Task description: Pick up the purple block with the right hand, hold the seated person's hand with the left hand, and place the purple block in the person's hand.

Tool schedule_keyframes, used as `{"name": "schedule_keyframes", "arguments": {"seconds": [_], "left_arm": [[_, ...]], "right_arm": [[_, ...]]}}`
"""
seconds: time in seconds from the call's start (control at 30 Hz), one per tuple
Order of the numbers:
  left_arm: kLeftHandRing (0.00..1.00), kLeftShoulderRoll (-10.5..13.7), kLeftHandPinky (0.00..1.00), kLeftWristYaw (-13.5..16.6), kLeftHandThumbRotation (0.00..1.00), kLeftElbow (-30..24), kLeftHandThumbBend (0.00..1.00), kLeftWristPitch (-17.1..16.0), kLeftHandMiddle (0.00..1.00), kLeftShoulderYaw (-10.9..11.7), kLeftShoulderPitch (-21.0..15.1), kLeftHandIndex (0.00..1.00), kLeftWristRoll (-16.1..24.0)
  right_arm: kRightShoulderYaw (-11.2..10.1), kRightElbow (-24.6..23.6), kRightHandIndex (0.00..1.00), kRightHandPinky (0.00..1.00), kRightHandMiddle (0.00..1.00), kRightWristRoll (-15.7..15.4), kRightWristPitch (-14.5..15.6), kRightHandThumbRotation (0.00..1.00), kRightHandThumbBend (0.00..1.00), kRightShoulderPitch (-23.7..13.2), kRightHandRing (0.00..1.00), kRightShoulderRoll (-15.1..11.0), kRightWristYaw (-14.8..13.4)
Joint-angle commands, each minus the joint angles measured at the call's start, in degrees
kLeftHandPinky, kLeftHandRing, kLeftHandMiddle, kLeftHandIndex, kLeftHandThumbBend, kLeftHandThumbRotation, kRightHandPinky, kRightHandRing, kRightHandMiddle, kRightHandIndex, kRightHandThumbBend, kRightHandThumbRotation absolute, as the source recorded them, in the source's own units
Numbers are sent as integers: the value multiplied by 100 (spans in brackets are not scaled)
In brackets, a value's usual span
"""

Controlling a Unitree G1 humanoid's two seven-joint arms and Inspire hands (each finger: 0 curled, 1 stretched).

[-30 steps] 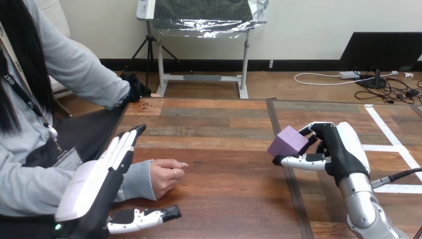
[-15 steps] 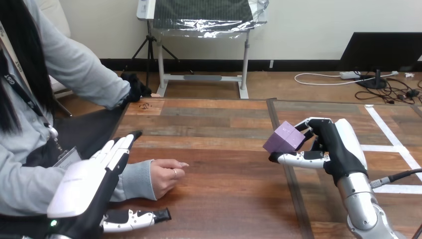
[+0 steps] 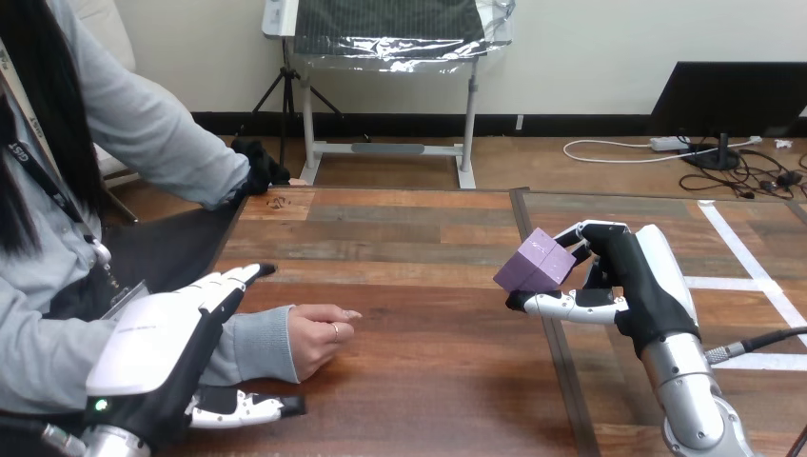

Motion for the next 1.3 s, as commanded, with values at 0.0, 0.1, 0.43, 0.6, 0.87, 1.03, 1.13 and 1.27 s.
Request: {"name": "schedule_keyframes", "arguments": {"seconds": [0.0, 0.1, 0.43, 0.6, 0.87, 1.03, 1.13, 1.27], "left_arm": [[84, 304, 81, 235, 35, 267, 100, 16, 83, -186, -481, 83, 72], [83, 384, 80, 310, 34, 431, 100, 4, 82, -260, -571, 81, 74], [78, 636, 75, 739, 31, 1034, 100, -77, 77, -567, -887, 78, 171], [75, 737, 72, 983, 30, 1394, 100, -142, 74, -732, -1072, 77, 258], [73, 850, 70, 1284, 28, 1838, 100, -195, 72, -996, -1314, 74, 328], [71, 897, 69, 1494, 27, 2091, 100, -238, 70, -1145, -1448, 72, 375], [69, 929, 68, 1574, 27, 2214, 100, -241, 68, -1236, -1519, 71, 404], [67, 966, 68, 1713, 27, 2476, 100, -304, 67, -1367, -1652, 70, 425]], "right_arm": [[-210, -601, 18, 6, 15, 131, 11, 0, 34, -68, 10, -39, 63], [-247, -749, 18, 6, 15, 145, 32, 0, 34, 13, 10, -39, 117], [-348, -1232, 17, 5, 14, 231, 119, 0, 33, 272, 9, -25, 305], [-365, -1464, 17, 5, 14, 221, 153, 0, 33, 398, 9, -44, 343], [-412, -1805, 17, 5, 14, 236, 266, 0, 32, 571, 9, -38, 437], [-445, -1998, 17, 4, 14, 239, 344, 0, 32, 666, 9, -22, 488], [-459, -2115, 17, 4, 14, 230, 399, 0, 32, 720, 9, -17, 511], [-480, -2228, 17, 4, 14, 237, 443, 0, 32, 781, 9, -3, 544]]}}
